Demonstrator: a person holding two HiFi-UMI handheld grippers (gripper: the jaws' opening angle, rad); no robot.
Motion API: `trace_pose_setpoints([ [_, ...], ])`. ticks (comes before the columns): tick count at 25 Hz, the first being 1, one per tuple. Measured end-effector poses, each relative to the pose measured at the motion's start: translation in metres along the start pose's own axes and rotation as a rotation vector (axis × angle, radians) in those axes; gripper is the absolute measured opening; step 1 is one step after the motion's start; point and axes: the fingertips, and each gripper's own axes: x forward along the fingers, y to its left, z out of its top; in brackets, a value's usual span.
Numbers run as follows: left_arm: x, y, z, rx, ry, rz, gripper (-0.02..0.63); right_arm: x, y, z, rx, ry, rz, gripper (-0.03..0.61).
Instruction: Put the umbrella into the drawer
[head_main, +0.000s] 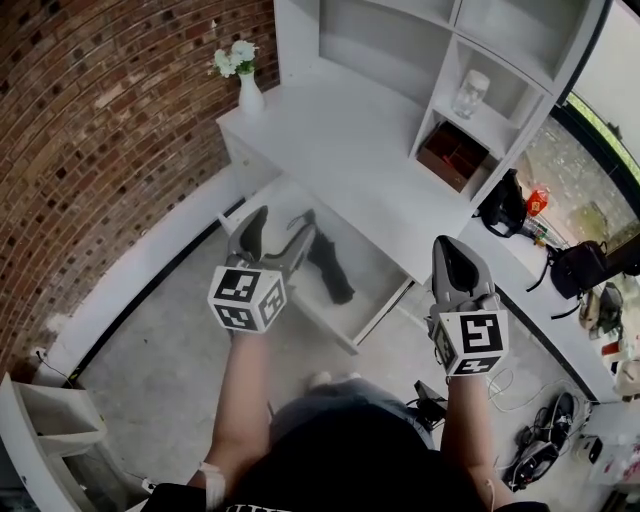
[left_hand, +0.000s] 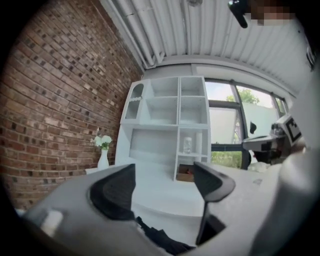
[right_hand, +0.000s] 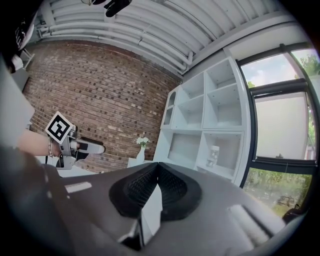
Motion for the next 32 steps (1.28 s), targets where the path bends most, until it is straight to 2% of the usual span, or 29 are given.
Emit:
trace_pose_setpoints([
  [6,-0.001,-0.01,0.039,0.137,-0.077,0.05,0.243,0.002,-0.02,0.022,-0.018,-0.053,0.005,0.003],
  [10,-0.004,-0.016,0.065,0.205,-0.123,0.069,0.14,0.003,-0.03,0.035,-0.015,-0.089,0.007,0.003],
  [14,-0.006,-0.014,0.083,0.258,-0.157,0.107,0.002,0.005,-0.036,0.042,-0.014,-0.112,0.009,0.003],
  [23,-0.012,-0.024,0.114,0.327,-0.237,0.1,-0.002,0.002,-0.044,0.065,-0.031,-0.187,0.013,0.003],
  [26,-0.016,-0.027,0.119,0.327,-0.266,0.081,-0.002,0.0,-0.043,0.068,-0.039,-0.211,0.022,0.003],
  [32,-0.019,-0.028,0.121,0.343,-0.261,0.085,-0.002,-0.002,-0.04,0.073,-0.051,-0.223,0.016,0.003],
])
